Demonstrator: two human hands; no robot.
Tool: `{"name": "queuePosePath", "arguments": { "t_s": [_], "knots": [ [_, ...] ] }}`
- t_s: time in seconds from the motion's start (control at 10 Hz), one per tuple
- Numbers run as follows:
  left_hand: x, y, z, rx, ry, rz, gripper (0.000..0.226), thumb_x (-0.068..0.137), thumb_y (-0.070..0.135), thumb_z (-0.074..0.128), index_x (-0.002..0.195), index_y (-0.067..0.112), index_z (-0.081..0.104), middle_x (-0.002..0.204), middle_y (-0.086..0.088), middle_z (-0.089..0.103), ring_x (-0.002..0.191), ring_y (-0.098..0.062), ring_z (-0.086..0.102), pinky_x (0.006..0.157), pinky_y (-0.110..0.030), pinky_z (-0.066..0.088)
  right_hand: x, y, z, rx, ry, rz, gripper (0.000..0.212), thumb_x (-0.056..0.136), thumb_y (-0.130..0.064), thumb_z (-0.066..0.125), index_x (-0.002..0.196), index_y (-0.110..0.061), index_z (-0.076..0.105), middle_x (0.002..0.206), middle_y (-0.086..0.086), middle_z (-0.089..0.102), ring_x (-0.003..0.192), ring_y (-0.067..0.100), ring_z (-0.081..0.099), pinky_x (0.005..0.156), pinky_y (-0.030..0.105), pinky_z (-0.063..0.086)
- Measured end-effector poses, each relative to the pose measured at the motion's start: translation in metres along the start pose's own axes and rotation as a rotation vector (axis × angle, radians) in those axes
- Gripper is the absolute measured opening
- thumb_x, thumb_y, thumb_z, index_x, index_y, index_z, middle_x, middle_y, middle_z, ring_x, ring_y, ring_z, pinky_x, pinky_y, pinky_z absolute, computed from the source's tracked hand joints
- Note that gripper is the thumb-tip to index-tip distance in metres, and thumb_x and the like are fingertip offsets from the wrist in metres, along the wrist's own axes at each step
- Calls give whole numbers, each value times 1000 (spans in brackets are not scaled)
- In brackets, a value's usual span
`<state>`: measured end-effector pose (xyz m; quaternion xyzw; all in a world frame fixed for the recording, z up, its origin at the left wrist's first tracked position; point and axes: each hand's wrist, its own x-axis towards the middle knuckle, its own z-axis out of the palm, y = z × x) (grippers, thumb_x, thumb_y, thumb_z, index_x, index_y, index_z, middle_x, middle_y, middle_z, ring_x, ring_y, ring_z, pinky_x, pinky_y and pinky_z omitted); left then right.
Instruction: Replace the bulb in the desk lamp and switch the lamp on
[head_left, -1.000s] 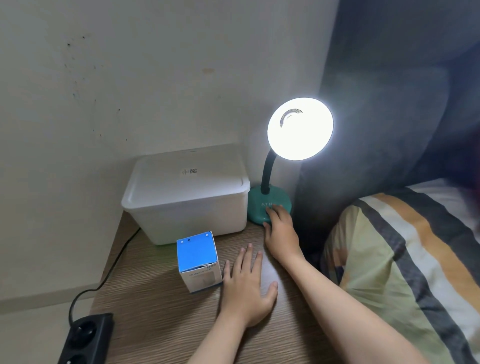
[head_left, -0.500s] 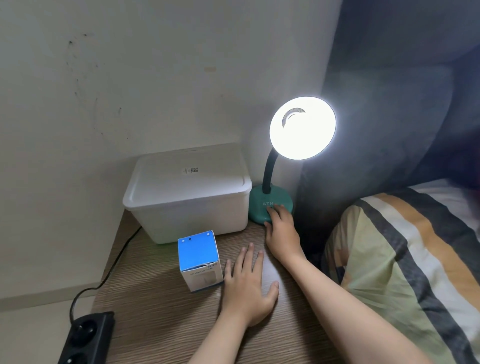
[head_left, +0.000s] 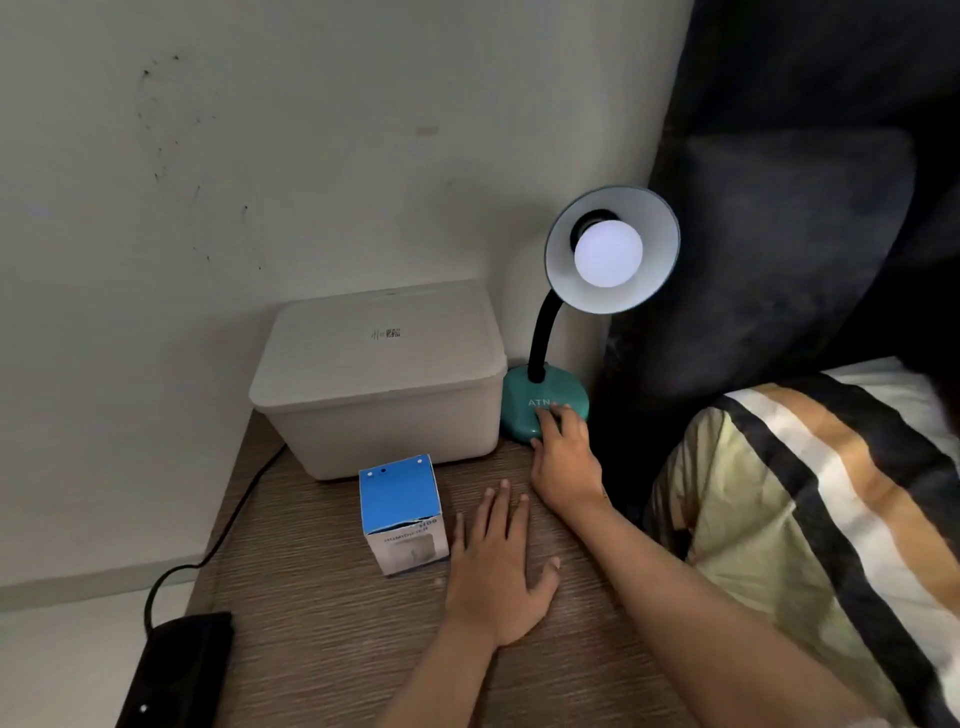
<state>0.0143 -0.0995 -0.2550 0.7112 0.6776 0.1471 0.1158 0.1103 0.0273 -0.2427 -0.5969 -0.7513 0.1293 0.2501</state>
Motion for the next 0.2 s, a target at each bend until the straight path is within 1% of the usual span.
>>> {"name": "queuePosePath", "arguments": {
  "t_s": [0.1,0.2],
  "knots": [
    [-1,-1,0,-9,8,-2,74,82,59,29,145,27,8,157,4,-1,143,-14,-7,113,-42,-4,2,2,2,21,8,-19,48,91,-16,47,138,-12,35,143,11,33,135,26,26,101,40,43],
    [-1,2,-1,-21,-2,-8,74,81,59,29,145,25,11,157,2,1,143,-15,-5,113,-43,-3,-2,2,-1,110,56,10,51,92,-15,47,140,-13,32,149,12,29,141,25,21,108,35,34]
  ]
}}
